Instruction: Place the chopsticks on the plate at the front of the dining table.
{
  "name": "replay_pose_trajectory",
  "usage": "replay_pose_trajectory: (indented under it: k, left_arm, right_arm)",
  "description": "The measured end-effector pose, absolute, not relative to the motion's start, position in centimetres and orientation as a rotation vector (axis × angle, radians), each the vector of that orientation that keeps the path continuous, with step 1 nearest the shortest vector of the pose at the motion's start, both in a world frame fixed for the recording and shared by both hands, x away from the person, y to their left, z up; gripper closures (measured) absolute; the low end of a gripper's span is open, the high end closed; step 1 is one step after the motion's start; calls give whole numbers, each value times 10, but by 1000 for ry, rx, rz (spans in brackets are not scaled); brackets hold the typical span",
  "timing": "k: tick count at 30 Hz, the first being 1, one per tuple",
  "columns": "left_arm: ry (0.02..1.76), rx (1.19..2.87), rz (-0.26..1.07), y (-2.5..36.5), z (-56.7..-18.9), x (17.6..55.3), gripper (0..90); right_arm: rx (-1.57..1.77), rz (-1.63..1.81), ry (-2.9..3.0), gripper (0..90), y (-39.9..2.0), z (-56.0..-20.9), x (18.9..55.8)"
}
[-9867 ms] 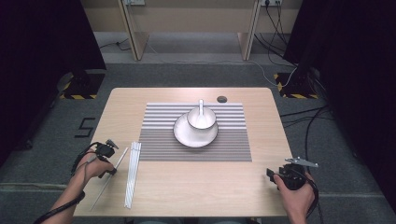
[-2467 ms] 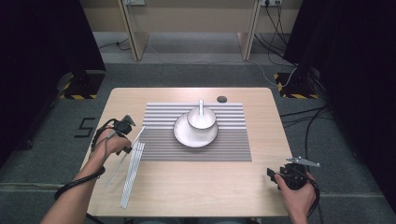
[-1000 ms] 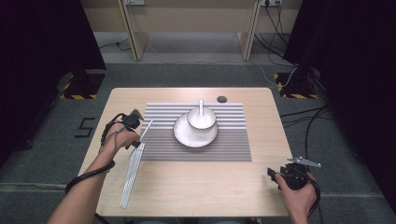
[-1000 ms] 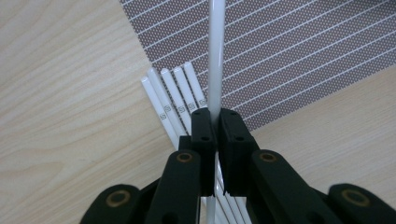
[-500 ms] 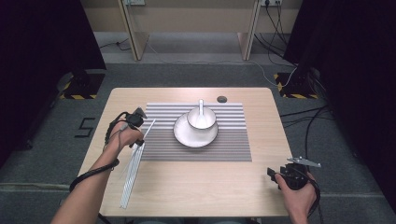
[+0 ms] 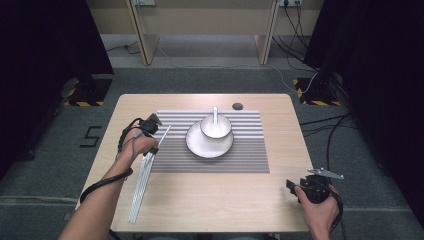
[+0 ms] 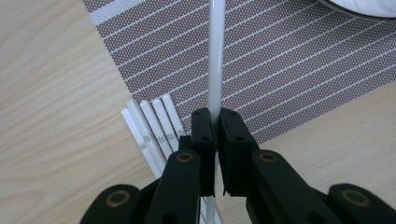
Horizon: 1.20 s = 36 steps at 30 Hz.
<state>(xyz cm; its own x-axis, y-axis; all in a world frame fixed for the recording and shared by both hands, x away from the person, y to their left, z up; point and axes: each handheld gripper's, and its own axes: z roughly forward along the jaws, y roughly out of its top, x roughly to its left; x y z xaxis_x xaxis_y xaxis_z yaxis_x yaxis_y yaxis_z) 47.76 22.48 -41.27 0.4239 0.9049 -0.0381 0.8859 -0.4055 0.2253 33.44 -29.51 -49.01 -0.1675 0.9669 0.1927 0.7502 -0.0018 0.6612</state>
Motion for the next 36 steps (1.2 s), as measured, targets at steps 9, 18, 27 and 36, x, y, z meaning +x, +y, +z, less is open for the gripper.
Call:
replay_pose_trajectory:
  k: [9,18,27,36]
  left_arm:
    - [1568,2457,139,219,-411,480,848]
    - [1560,2455,134,213,-410,483,848]
    - [1549,2460,133,204,-409,486,848]
    - [1537,2460,136,197,-409,489,848]
  right_arm:
    - [1781,952,1962,406,-295,-490,334]
    - [1780,950,1964,406,-295,-490,335]
    - [1779,952,1967,406,-295,-490,335]
    - [1781,953,1968,406,-294,-490,335]
